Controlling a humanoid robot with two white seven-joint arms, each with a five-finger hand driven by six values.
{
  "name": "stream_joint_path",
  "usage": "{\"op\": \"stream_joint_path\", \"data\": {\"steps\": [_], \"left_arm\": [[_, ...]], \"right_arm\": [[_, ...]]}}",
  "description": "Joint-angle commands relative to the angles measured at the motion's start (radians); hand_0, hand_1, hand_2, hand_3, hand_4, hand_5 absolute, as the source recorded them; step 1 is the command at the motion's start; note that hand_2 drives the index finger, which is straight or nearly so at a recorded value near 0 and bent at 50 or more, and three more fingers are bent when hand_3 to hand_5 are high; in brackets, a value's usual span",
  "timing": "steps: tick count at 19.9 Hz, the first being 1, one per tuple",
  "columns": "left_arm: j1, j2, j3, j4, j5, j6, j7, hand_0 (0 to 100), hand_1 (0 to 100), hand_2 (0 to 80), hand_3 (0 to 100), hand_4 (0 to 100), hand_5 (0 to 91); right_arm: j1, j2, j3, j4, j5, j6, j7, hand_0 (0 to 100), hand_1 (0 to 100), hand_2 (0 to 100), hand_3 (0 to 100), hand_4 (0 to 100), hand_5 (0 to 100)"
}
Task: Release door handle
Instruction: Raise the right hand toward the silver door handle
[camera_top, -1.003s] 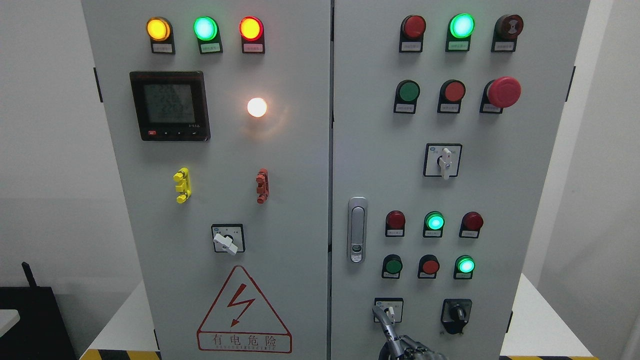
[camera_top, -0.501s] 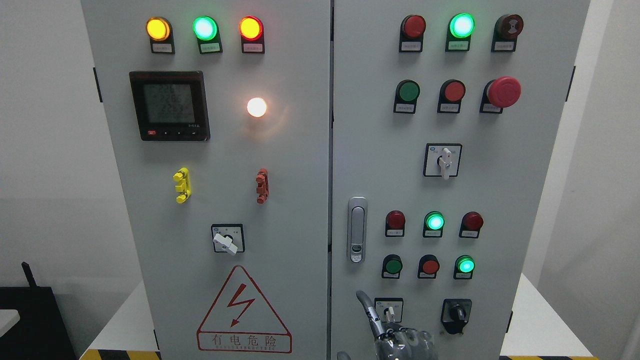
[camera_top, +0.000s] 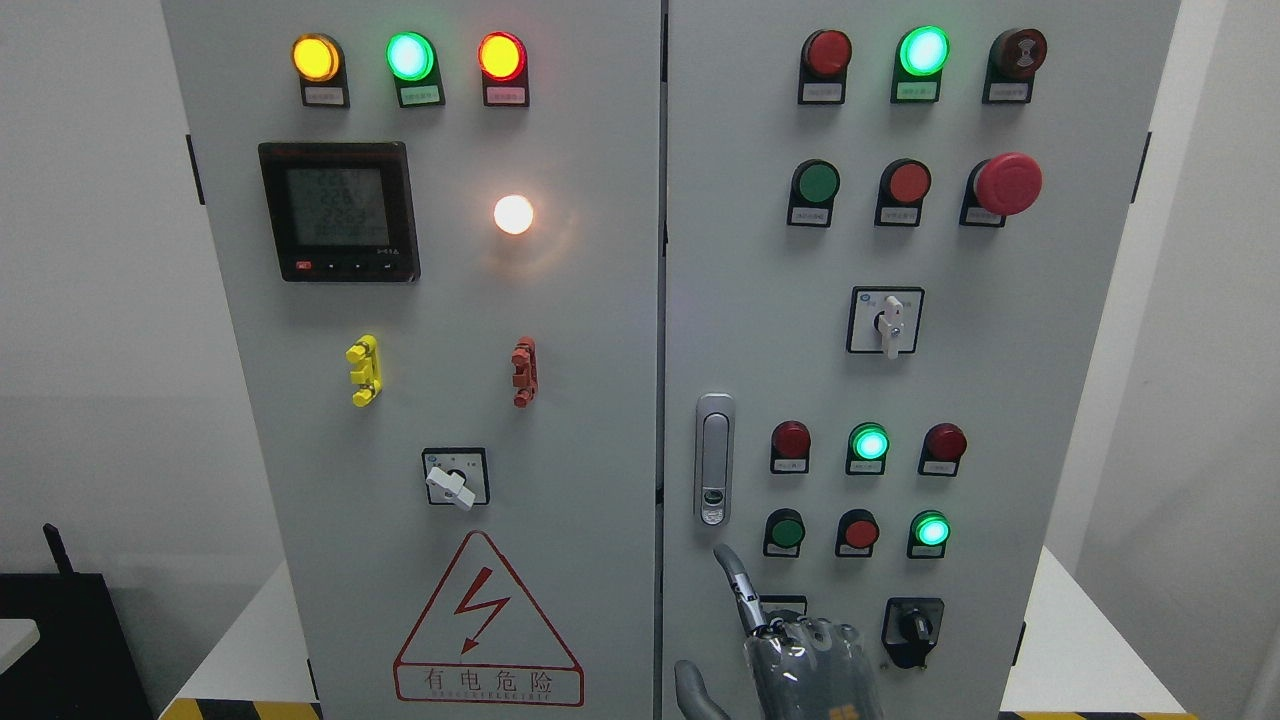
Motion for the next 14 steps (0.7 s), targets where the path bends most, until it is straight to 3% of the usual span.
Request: {"op": "stream_joint_path", "data": {"steps": [1, 7, 14], "left_arm": [[0.000, 0.000, 0.000, -0.009, -0.028, -0.001, 0.000, 12, 39, 0.0, 0, 0, 0.0], [0.000, 0.000, 0.000, -0.009, -0.028, -0.001, 0.000, 12, 39, 0.0, 0, 0, 0.0], [0.000, 0.000, 0.000, -0.009, -0.028, -0.001, 0.000, 12, 39, 0.0, 0, 0, 0.0]], "right_arm": [[-0.035, 0.009, 0.001, 0.048, 0.004, 0.001, 0.001, 38, 40, 0, 100, 100, 100], [-0.051, 0.007, 0.000, 0.078, 0.003, 0.028, 0.027, 38, 39, 0, 100, 100, 100], [-0.083, 0.007, -0.003, 0.094, 0.001, 0.033, 0.030, 38, 39, 0, 100, 98, 100]]}}
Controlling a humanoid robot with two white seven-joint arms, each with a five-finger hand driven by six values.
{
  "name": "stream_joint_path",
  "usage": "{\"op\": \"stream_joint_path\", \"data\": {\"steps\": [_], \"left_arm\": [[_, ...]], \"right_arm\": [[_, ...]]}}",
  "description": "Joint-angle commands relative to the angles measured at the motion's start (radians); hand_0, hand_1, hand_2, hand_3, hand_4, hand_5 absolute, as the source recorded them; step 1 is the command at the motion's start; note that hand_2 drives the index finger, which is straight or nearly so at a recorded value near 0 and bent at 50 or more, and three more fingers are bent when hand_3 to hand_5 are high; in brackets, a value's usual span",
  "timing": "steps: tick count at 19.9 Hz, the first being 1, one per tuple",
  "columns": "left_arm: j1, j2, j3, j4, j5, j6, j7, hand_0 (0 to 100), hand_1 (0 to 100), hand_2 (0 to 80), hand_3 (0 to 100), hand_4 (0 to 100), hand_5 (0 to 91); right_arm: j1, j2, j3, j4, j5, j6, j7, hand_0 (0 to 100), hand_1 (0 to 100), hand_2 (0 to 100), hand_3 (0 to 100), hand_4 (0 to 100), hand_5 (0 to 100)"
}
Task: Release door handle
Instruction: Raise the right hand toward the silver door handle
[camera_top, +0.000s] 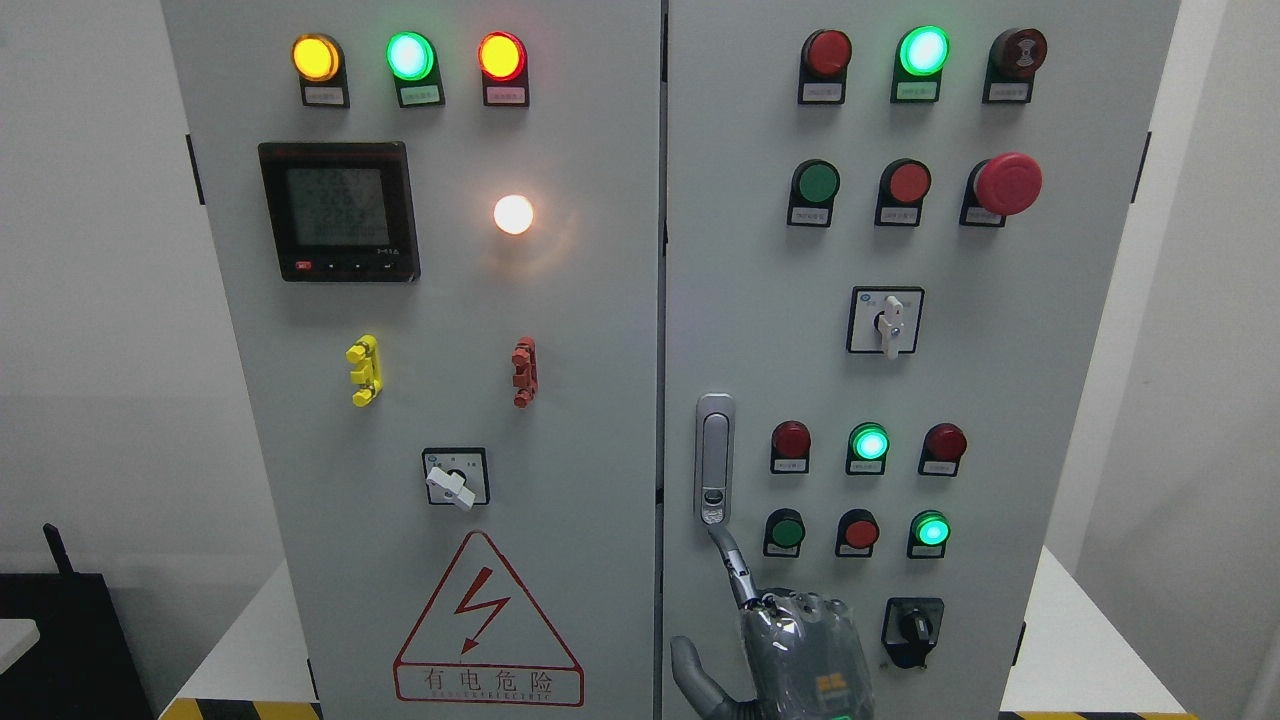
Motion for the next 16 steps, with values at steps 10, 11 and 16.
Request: {"op": "stream_joint_path", "data": {"steps": [10, 11, 16], "left_arm": [[0.000, 0.000, 0.000, -0.009, -0.028, -0.001, 0.000, 12, 39, 0.0, 0, 0, 0.0], [0.000, 0.000, 0.000, -0.009, -0.028, -0.001, 0.000, 12, 39, 0.0, 0, 0, 0.0], [0.000, 0.000, 0.000, -0.009, -0.028, -0.001, 0.000, 12, 39, 0.0, 0, 0, 0.0]], "right_arm": [[-0.038, 0.000, -0.001, 0.046, -0.004, 0.003, 0.004, 38, 38, 0, 100, 100, 100], [-0.038, -0.001, -0.001, 0.049, -0.004, 0.003, 0.004, 38, 38, 0, 100, 100, 100], [-0.042, 0.000, -0.004, 0.053, -0.006, 0.025, 0.028, 38, 38, 0, 100, 100, 100]]}}
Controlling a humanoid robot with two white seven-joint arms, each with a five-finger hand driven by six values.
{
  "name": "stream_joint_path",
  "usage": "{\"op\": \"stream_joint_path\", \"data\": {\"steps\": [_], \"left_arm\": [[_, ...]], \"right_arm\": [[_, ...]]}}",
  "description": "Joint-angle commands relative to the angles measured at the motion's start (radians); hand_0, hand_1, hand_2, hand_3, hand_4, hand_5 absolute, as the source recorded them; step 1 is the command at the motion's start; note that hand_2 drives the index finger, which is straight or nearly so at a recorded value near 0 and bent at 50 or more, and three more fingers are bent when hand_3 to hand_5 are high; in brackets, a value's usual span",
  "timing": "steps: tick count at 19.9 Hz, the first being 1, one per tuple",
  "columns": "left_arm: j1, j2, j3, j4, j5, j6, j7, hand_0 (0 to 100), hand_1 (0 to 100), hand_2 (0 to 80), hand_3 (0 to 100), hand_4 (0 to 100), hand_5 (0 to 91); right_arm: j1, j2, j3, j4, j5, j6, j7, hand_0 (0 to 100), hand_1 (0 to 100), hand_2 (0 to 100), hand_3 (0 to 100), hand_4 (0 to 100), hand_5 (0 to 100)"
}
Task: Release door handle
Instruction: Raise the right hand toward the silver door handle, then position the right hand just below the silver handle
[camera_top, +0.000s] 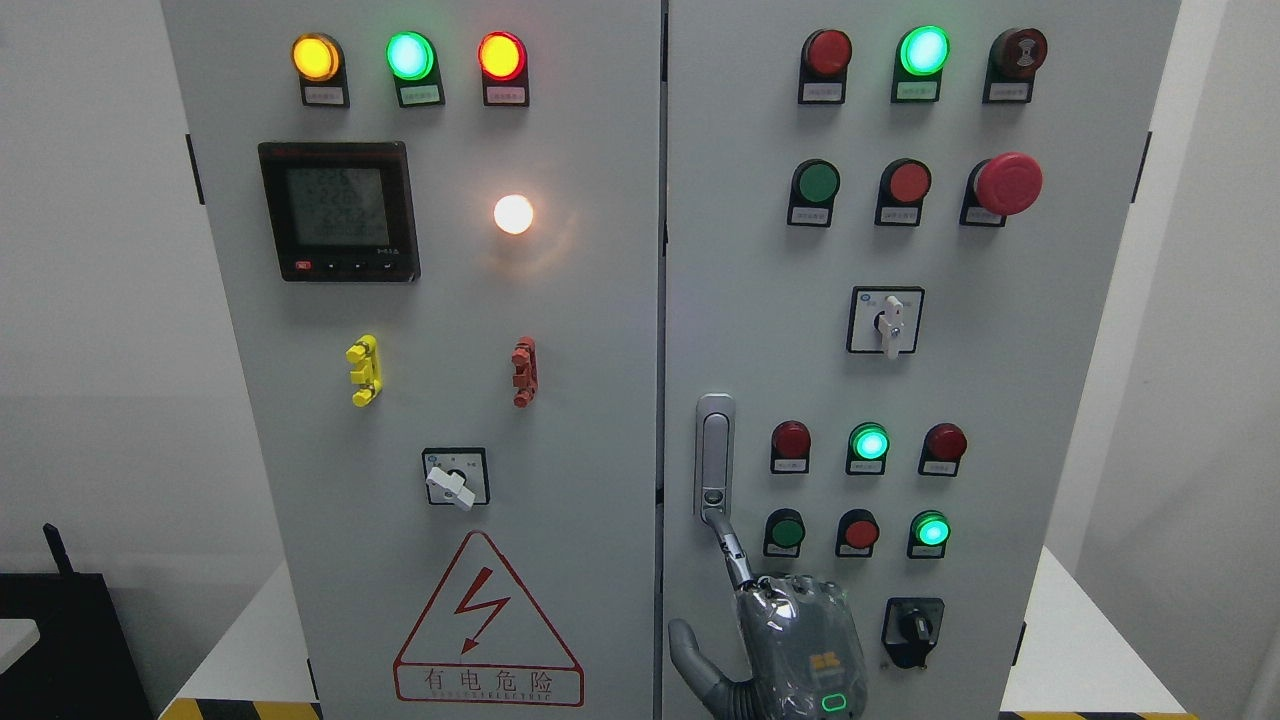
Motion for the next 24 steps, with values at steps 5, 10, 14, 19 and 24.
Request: {"op": "stream_joint_path", "data": {"steps": [5, 10, 14, 19, 24], "left_arm": [[0.000, 0.000, 0.000, -0.009, -0.028, -0.001, 0.000, 12, 39, 0.0, 0, 0, 0.0], [0.000, 0.000, 0.000, -0.009, -0.028, -0.001, 0.000, 12, 39, 0.0, 0, 0, 0.0], [0.000, 0.000, 0.000, -0.009, -0.028, -0.001, 0.000, 12, 39, 0.0, 0, 0, 0.0], [0.000, 0.000, 0.000, -0.009, -0.028, -0.001, 0.000, 12, 39, 0.0, 0, 0, 0.0], [0.000, 0.000, 0.000, -0.009, -0.028, -0.001, 0.000, 12, 39, 0.0, 0, 0, 0.0]], "right_arm": [[-0.005, 0.000, -0.002, 0.016, -0.002, 0.019, 0.009, 38, 38, 0, 100, 97, 100], [-0.005, -0.002, -0.004, 0.016, -0.002, 0.019, 0.009, 38, 38, 0, 100, 99, 100], [-0.005, -0.002, -0.002, 0.016, -0.003, 0.019, 0.011, 37, 38, 0, 100, 100, 100], [-0.006, -0.002, -0.002, 0.016, -0.002, 0.021, 0.012, 37, 39, 0, 100, 100, 100], [-0.006, -0.002, -0.002, 0.016, -0.002, 0.021, 0.012, 37, 39, 0, 100, 100, 100]]}}
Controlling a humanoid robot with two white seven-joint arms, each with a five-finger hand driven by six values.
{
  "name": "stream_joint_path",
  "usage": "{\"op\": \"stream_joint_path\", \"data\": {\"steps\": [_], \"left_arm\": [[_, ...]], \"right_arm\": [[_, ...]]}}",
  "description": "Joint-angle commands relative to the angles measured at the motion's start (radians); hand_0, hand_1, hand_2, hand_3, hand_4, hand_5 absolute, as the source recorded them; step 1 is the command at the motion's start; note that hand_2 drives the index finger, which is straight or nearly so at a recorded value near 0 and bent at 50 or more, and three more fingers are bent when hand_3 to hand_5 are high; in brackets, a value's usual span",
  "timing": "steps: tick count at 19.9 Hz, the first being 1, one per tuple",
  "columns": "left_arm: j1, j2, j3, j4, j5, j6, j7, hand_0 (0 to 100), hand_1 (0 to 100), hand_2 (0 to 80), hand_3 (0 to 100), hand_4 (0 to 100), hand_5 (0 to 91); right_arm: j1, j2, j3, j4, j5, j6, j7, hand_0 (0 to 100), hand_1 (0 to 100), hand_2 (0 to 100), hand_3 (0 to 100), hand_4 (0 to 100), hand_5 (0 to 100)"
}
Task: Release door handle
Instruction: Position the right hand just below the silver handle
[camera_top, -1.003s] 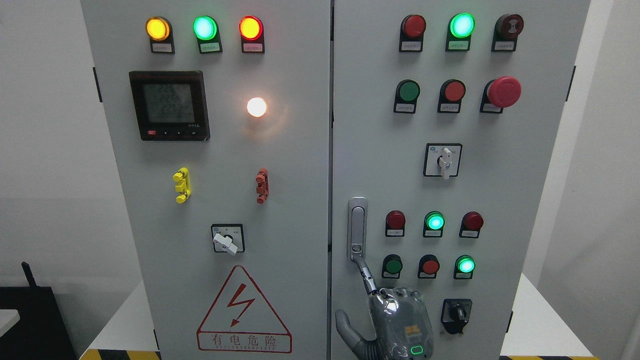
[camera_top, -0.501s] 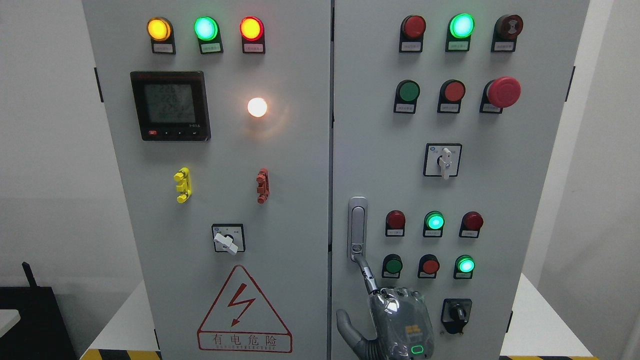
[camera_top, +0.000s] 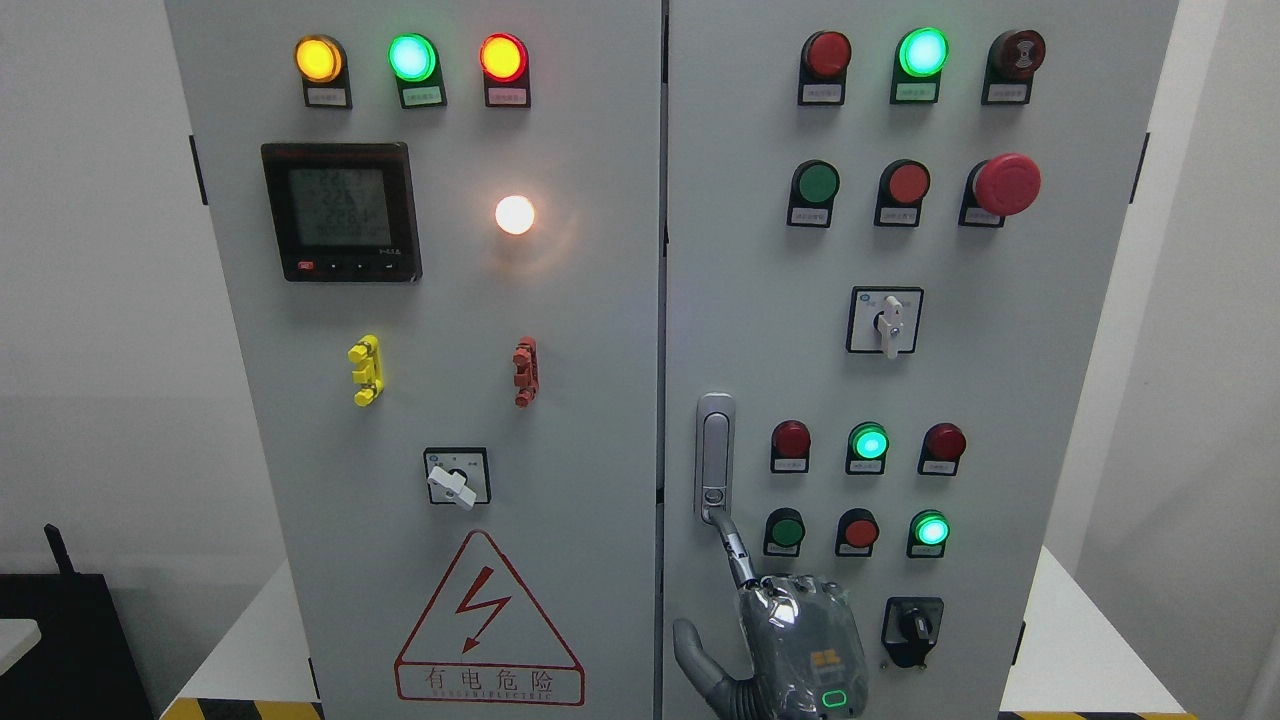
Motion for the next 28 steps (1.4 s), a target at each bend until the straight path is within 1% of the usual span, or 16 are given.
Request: {"op": "stream_joint_path", "data": {"steps": [1, 24, 28], "left_arm": [[0.000, 0.000, 0.000, -0.009, -0.028, -0.001, 0.000, 12, 39, 0.0, 0, 0, 0.0], [0.000, 0.000, 0.000, -0.009, -0.028, -0.001, 0.000, 12, 39, 0.0, 0, 0, 0.0], [0.000, 0.000, 0.000, -0.009, -0.028, -0.001, 0.000, 12, 39, 0.0, 0, 0, 0.0]], "right_arm": [[0.001, -0.001, -0.001, 0.002, 0.000, 0.001, 0.001, 37, 39, 0, 100, 100, 100], [0.021, 0.001, 0.002, -0.004, -0.001, 0.001, 0.000, 37, 38, 1, 100, 100, 100], [0.018, -0.001, 0.004, -0.005, -0.001, -0.004, -0.014, 37, 38, 1, 100, 100, 100]]}}
